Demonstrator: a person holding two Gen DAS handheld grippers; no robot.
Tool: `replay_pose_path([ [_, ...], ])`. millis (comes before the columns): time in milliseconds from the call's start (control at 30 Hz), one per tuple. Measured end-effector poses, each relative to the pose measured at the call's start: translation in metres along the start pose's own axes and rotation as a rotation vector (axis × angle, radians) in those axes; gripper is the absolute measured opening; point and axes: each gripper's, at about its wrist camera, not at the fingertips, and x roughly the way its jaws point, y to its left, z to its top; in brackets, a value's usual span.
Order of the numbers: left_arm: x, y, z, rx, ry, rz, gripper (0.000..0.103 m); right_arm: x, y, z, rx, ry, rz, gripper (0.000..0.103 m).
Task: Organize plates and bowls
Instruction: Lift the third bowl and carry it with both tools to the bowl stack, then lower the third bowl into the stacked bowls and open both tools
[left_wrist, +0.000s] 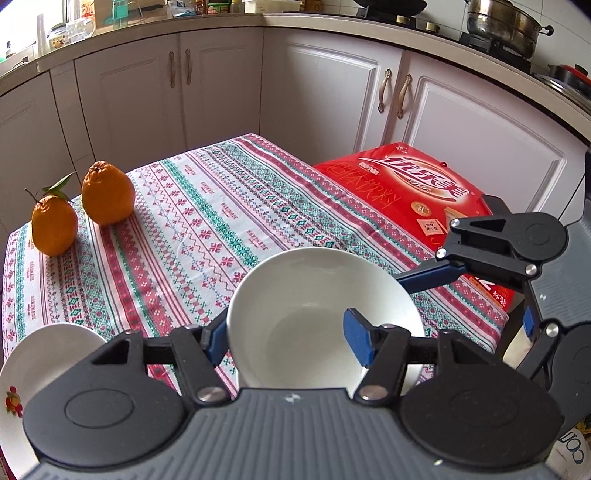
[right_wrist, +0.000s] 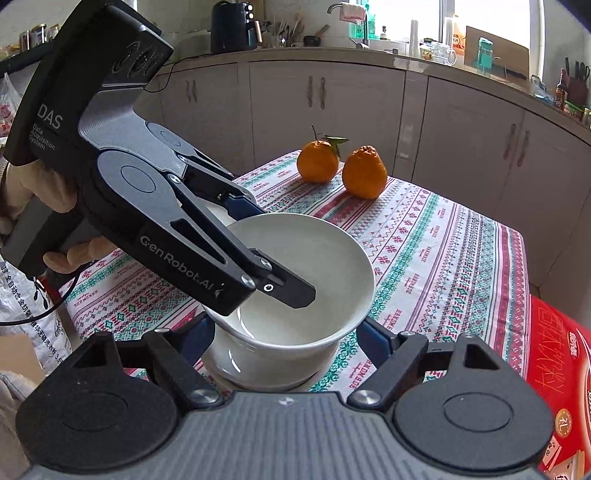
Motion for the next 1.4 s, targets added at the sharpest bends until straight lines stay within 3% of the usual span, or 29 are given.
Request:
replay_pose_path([
  [667, 0.006, 0.002, -0.022, -0.015, -0.010, -0.023, 0.063, 0.008, 0.004, -0.010, -0.007, 0.041, 0.024, 0.087],
  [800, 0.004, 0.004, -0.024, -0.013, -0.024, -0.020, 0.081, 0.008, 0.005, -0.010, -0.022, 0.039, 0.027, 0.092],
  [867, -0.001, 0.004, -0.024, -0.005, -0.046, -0.019, 0.082, 0.005, 0.005, -0.010, -0.024, 0.026, 0.033, 0.099],
  [967, -0.010, 0.007, -0.024, -0.004, -0.078, -0.010, 0.094, 0.002, 0.006, -0.011, -0.029, 0.023, 0.036, 0.101],
  [1067, -0.019, 0.011, -0.027, -0.007, -0.092, 0.000, 0.095, 0.000, 0.007, -0.014, -0.035, 0.023, 0.031, 0.102],
  [1167, -0.028, 0.014, -0.034, -0.003, -0.101, 0.000, 0.102, -0.004, 0.007, -0.017, -0.046, 0.017, 0.025, 0.103],
  [1400, -0.040, 0.020, -0.057, -0.001, -0.080, 0.018, 0.102, -0.012, 0.007, -0.023, -0.070, 0.007, 0.000, 0.103],
])
